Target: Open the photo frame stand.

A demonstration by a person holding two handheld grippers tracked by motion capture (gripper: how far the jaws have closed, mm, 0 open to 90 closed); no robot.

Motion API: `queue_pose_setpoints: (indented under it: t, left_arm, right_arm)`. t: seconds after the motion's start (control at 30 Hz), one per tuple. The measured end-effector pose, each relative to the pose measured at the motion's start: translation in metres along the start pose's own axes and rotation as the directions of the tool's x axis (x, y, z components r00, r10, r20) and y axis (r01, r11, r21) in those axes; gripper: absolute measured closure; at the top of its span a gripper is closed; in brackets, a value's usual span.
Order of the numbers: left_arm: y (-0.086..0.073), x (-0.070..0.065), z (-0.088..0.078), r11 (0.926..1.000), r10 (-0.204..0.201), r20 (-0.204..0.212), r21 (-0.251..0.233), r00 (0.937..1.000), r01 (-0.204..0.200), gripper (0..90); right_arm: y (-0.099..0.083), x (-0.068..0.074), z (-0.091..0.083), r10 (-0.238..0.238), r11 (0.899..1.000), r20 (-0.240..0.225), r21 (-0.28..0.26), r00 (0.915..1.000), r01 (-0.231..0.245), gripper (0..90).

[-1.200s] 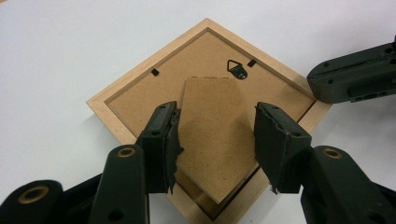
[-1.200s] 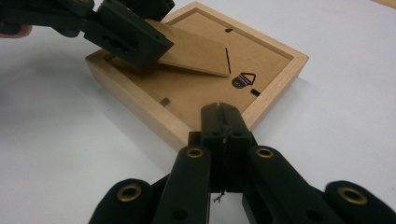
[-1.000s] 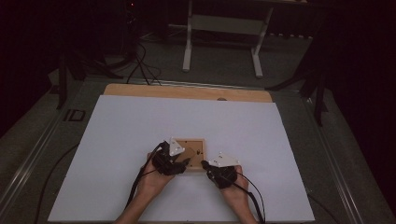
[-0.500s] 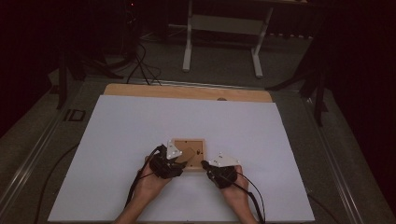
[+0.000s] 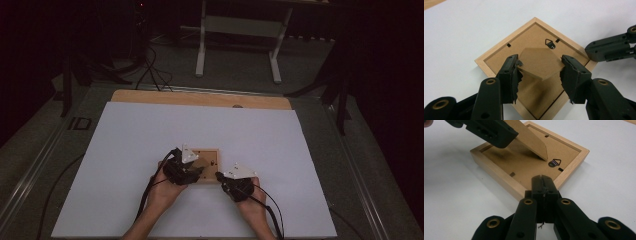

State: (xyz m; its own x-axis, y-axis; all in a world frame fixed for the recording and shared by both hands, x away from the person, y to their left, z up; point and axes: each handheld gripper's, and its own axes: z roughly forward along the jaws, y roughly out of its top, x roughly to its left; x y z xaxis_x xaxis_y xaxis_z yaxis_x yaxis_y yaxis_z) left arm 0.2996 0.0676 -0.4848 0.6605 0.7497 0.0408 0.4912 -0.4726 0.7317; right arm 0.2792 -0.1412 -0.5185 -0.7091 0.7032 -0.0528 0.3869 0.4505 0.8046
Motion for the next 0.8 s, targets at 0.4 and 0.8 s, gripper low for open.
queue_pose_setpoints:
  t: [0.4,0.8]
  left_arm:
    - [-0.0021,0.0022,0.0011,0.9994,-0.034,0.018,0.0,0.9993,0.034,48.5]
    - [-0.0051,0.0097,0.0098,0.9893,-0.141,0.094,0.051,0.9855,0.136,42.9]
  right_arm:
    - [-0.0001,0.0005,0.0001,-0.005,1.0,0.005,-0.002,1.0,0.005,90.0]
    - [-0.0004,0.0008,0.0001,-0.004,1.0,0.006,-0.003,1.0,0.004,90.0]
